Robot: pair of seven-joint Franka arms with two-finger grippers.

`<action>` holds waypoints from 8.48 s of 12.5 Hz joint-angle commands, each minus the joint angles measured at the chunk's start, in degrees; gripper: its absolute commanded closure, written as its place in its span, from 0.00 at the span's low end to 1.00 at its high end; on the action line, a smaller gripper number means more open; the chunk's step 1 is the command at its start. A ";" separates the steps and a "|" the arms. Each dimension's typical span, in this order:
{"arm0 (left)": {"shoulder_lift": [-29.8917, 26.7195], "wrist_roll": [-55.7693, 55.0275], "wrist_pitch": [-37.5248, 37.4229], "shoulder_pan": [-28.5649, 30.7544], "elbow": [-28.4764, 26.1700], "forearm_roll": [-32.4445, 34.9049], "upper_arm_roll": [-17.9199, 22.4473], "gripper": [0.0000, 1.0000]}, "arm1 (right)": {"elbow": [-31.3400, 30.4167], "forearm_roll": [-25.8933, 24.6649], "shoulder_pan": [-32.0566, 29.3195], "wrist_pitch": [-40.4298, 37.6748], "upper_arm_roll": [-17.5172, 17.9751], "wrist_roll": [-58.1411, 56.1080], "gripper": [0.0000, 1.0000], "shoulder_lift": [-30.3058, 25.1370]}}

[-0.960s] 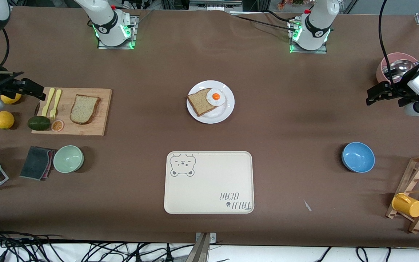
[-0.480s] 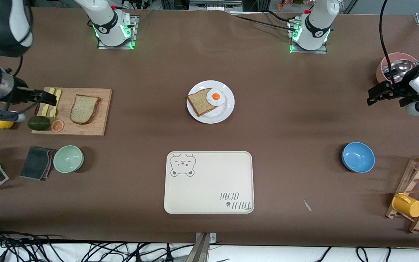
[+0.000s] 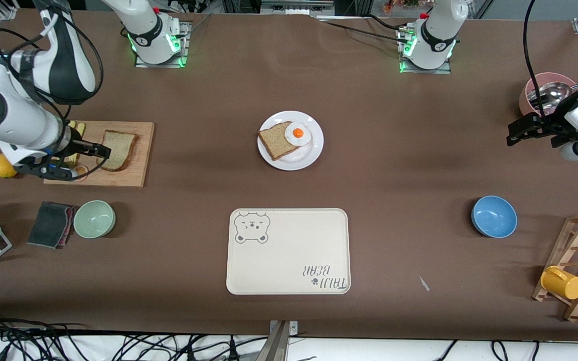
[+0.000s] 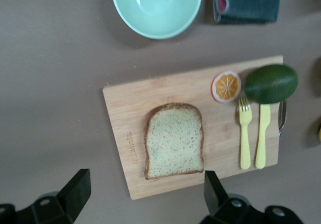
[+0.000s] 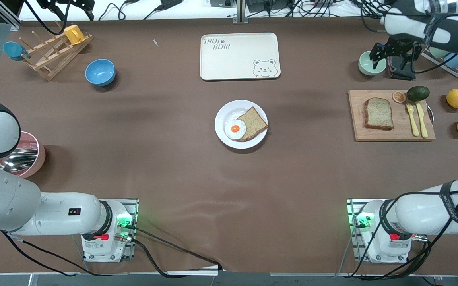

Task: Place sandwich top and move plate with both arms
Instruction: 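Reach the right gripper down to the bread slice on the board, then close the right gripper on the bread slice edge, then lift the bread slice and carry it to the white plate, then lower the bread onto the egg slice and open the right gripper, then withdraw the right gripper while the left gripper reaches toward the plate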

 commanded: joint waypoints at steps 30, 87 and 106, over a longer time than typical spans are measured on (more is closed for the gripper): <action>1.13 0.08 2.13 -0.08 1.28 0.16 -0.55 0.00 | -9.66 -13.25 0.78 22.04 -0.61 31.03 1.00 15.42; 1.65 3.34 2.48 3.26 0.75 -2.39 -0.03 0.00 | 35.08 10.13 44.99 7.18 4.31 59.16 1.00 35.19; 5.17 1.14 2.83 1.33 1.28 -1.60 -0.64 0.00 | 38.33 13.90 37.63 -7.48 -6.06 28.53 0.00 22.90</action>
